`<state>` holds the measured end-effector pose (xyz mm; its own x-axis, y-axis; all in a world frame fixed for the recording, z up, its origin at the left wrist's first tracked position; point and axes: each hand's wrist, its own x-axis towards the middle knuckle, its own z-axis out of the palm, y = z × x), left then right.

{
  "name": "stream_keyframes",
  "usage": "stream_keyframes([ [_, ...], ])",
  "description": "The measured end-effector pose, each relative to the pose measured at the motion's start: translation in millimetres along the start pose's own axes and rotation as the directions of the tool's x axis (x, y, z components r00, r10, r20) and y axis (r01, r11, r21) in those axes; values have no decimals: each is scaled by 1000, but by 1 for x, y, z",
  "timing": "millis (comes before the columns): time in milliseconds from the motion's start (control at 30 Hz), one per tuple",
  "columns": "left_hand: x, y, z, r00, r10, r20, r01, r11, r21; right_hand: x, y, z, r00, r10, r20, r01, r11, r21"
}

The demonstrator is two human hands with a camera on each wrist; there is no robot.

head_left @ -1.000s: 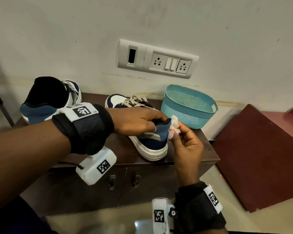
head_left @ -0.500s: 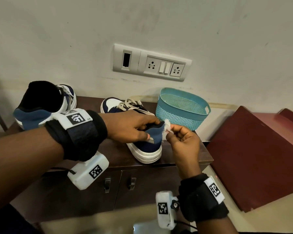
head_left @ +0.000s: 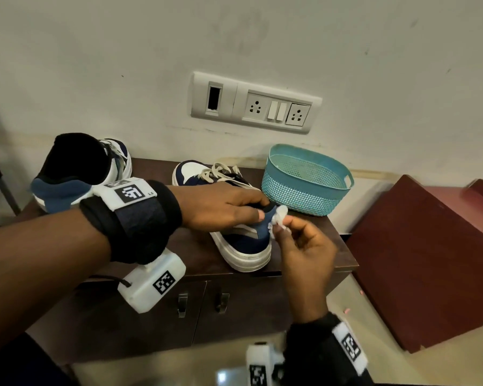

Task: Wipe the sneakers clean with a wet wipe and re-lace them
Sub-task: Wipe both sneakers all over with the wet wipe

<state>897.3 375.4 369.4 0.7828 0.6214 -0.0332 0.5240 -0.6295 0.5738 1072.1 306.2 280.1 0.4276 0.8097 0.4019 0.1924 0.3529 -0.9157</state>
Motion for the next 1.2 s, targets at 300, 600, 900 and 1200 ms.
stream_keyframes([
  [300, -5, 13, -9, 982, -181, 47, 185, 907, -378, -22, 1, -8, 887, -461, -25, 448, 872, -199],
  [600, 1, 15, -10, 969, -232, 88, 248, 899, -361, -42, 10, 36, 751, -629, 200, 640, 620, -453],
  [900, 2, 17, -11, 969, -220, 108, 245, 901, -359, -33, 16, 14, 708, -631, 317, 691, 527, -495],
  [1200, 11, 9, 5, 963, -268, -14, 250, 913, -323, -39, 11, 57, 673, -526, 520, 732, 572, -370],
])
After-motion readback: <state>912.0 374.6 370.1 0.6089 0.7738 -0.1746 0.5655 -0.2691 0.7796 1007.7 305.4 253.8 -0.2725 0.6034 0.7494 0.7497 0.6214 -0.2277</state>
